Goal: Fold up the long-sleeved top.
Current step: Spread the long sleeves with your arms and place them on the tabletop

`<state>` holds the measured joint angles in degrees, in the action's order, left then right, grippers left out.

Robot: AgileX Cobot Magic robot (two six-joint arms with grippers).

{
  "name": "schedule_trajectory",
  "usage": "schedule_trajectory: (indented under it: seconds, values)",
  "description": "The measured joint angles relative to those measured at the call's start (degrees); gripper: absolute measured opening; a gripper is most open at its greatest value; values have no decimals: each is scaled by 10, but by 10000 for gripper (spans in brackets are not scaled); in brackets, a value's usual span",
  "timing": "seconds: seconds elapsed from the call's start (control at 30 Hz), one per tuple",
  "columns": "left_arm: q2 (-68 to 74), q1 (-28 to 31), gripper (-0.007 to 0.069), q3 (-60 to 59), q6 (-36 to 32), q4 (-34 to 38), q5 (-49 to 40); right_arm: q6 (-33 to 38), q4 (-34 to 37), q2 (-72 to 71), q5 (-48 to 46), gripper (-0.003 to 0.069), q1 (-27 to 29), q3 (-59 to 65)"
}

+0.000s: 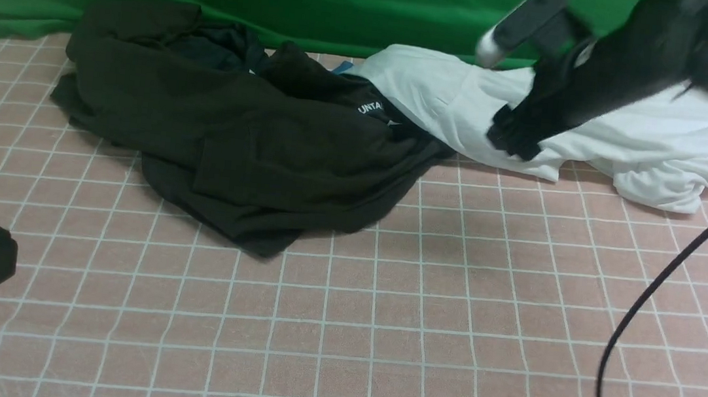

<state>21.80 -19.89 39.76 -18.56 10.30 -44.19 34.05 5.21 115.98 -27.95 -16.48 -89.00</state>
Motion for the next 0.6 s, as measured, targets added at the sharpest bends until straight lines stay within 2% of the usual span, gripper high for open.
schedule_trajectory:
  seconds: [0.2, 0.3, 0.4, 0.5, 0.57, 0.6]
  values:
    - [0, 0, 21, 0, 0, 0, 9, 2, -3, 62, 74, 683, -1, -13]
    - [0, 0, 21, 0, 0, 0, 9, 1, -5, 95, 80, 629, 4, -41]
    - [0, 0, 21, 0, 0, 0, 9, 0, -5, 121, 82, 528, 16, -68]
    - [0, 0, 21, 0, 0, 0, 2, 0, -6, 139, 82, 369, 29, -86]
    - [0, 0, 21, 0, 0, 0, 0, 0, -7, 141, 84, 310, 32, -88]
    - [0, 0, 21, 0, 0, 0, 1, 0, -7, 144, 87, 215, 34, -90]
